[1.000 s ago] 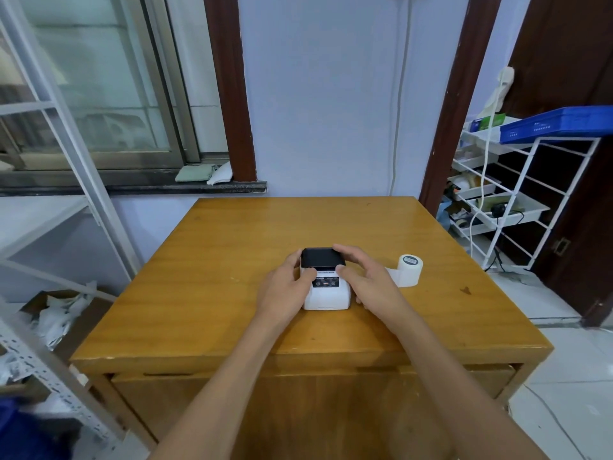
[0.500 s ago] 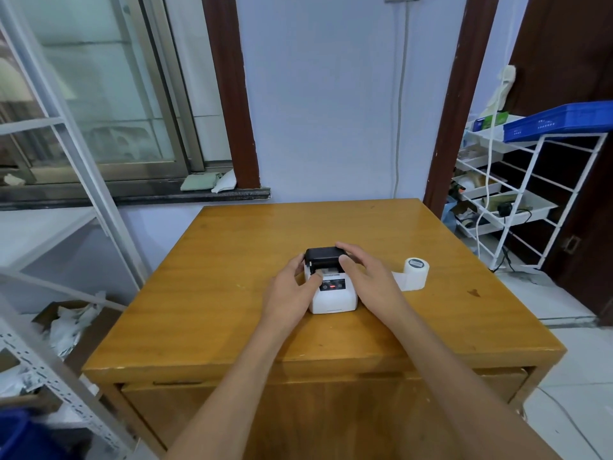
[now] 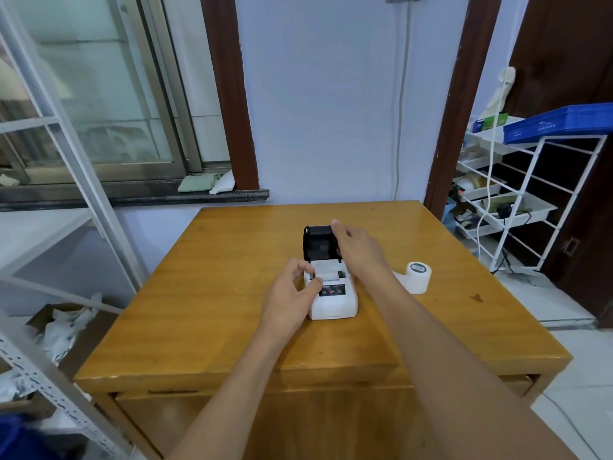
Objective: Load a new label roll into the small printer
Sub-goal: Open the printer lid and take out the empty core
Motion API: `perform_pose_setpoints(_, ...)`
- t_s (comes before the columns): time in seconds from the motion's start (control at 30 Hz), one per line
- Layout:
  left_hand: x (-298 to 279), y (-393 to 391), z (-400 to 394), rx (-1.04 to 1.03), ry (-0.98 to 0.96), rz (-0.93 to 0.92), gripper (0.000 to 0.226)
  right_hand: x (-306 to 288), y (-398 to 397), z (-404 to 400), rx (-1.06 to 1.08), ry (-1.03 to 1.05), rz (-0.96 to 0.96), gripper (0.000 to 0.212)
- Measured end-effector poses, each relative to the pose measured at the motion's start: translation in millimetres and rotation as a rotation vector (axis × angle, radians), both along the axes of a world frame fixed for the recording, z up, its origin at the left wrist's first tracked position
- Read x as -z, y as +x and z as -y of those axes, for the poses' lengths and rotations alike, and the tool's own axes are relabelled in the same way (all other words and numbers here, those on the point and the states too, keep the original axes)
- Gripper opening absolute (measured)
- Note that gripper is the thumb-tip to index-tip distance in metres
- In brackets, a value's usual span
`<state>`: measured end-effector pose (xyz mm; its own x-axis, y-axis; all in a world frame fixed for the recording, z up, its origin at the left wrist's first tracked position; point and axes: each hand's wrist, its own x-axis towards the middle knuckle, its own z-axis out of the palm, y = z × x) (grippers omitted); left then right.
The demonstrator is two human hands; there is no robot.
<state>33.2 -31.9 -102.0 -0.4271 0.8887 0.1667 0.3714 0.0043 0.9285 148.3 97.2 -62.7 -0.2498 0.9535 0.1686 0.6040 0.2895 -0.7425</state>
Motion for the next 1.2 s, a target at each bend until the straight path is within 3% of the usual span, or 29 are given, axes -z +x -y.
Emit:
perform_pose_setpoints(0.17, -1, -2, 2, 0.007, 0.046, 0.054, 0.004, 19, -3, 15, 0.184, 0.003, -0.122, 0.068)
perform_pose_setpoints(0.33, -2, 0, 6, 0.005, 0.048, 0.012, 0.003, 25, -1, 29, 0.207, 0.051, -0.079, 0.073)
perform_pose_setpoints(0.4, -2, 0, 5, 0.001, 0.036, 0.014, 0.004, 24, 2, 33, 0.221, 0.103, -0.037, 0.064)
perform_pose_setpoints(0.47, -3, -2, 5, 0.0, 0.024, 0.026, 0.003, 22, 10, 44, 0.244, 0.311, 0.031, 0.044)
perform_pose_setpoints(0.57, -5, -2, 7, 0.03, 0.03, 0.028, 0.003, 21, 24, 54, 0.034, 0.6, 0.271, 0.026)
perform_pose_setpoints(0.67, -8, 0, 11, 0.053, 0.04, 0.017, 0.003, 9, 31, 50, -0.189, 0.52, 0.426, 0.023)
perform_pose_setpoints(0.77, -10, 1, 12, 0.071, 0.024, 0.006, 0.009, -14, 31, 41, -0.294, 0.412, 0.557, 0.028)
perform_pose_setpoints(0.93, -15, -2, 15, 0.115, 0.009, 0.017, 0.023, -41, 19, 35, -0.406, 0.432, 0.832, 0.031)
perform_pose_setpoints(1.07, -13, -3, 14, 0.111, 0.021, 0.011, 0.026, -38, 9, 40, -0.412, 0.506, 0.899, 0.021)
perform_pose_setpoints(1.2, -8, -4, 11, 0.087, 0.02, -0.019, 0.023, -33, 8, 32, -0.438, 0.426, 0.856, 0.019)
